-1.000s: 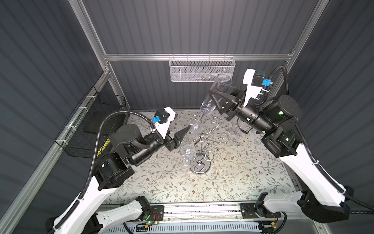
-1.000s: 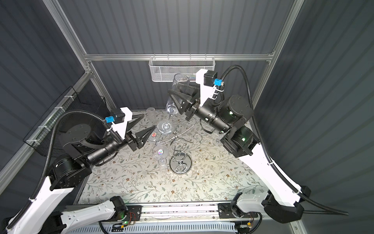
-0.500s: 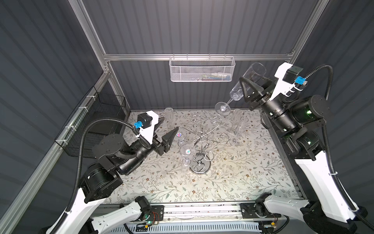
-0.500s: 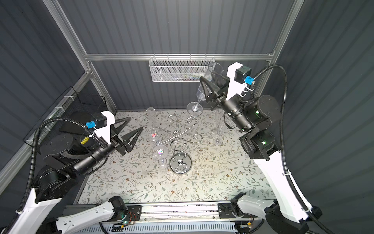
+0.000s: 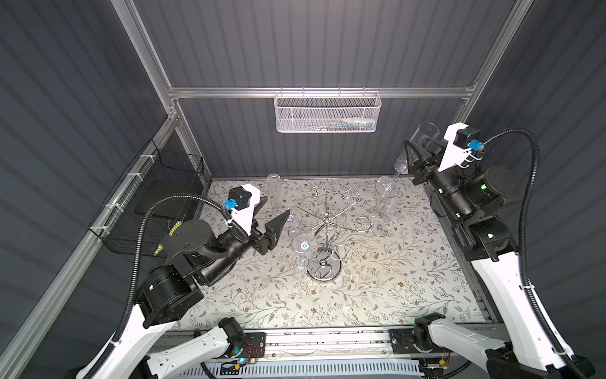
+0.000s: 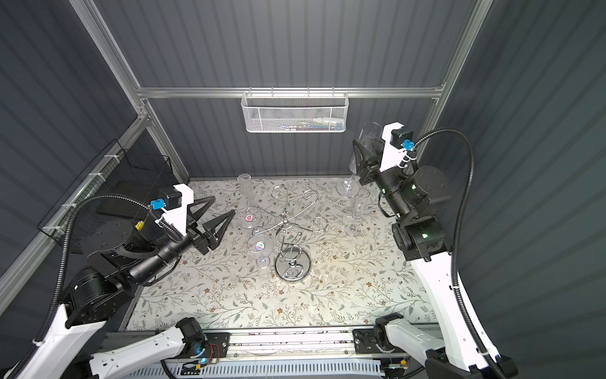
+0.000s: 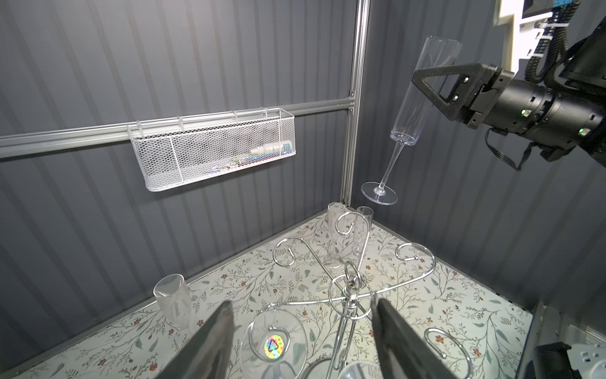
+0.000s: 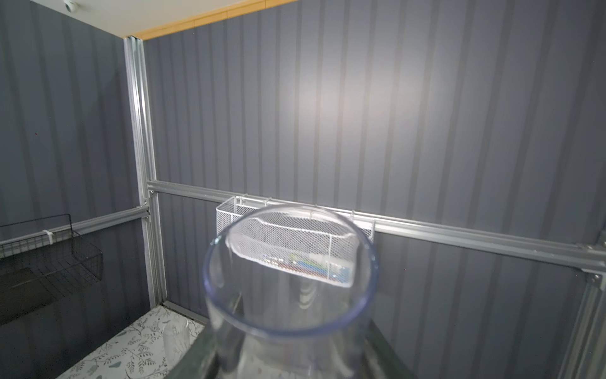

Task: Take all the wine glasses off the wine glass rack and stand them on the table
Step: 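Carry the glass with the right gripper to the far corner while the left draws back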

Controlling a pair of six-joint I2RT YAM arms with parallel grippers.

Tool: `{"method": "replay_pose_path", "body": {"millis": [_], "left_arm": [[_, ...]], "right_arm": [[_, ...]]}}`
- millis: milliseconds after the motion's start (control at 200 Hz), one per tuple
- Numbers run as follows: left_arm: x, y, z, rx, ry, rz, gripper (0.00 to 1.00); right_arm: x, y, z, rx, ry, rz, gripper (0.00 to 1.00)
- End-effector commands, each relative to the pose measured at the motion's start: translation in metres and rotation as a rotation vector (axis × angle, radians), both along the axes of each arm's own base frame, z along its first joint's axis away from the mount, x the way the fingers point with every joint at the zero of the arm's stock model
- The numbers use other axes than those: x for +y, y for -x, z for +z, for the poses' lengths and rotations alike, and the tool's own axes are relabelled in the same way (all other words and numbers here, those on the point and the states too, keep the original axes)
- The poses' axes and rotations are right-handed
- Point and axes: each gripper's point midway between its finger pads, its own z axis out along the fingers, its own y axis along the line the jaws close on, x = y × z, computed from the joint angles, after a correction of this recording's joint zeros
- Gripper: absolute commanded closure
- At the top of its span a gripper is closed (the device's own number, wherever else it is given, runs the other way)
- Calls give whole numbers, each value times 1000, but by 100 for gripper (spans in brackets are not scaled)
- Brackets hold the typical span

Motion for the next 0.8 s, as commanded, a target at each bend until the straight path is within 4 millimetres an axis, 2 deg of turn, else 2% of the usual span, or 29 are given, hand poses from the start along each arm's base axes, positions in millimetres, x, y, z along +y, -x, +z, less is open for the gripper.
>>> {"method": "replay_pose_path", "body": {"millis": [0,265,535,690,715,795], "left_arm": [[3,-2,-7,29,13,22,32],[9,-3,-16,51,28,49,32],[13,-2,-17,62,31,59,32],[13,-2,-20,72,26,62,32],[14,-2,-20,72,29,63,32],[14,-2,-19,78,36,66,32]], "right_arm": [[-9,2,4,-45,-34,-16,55],[-2,-25,-50,41,-21,21,56],[2,-50,-101,104,16,4,56],[4,-55,-118,97,12,12,56],[7,-65,-132,124,15,15,56],[10,-72,-142,133,15,27,56]]}}
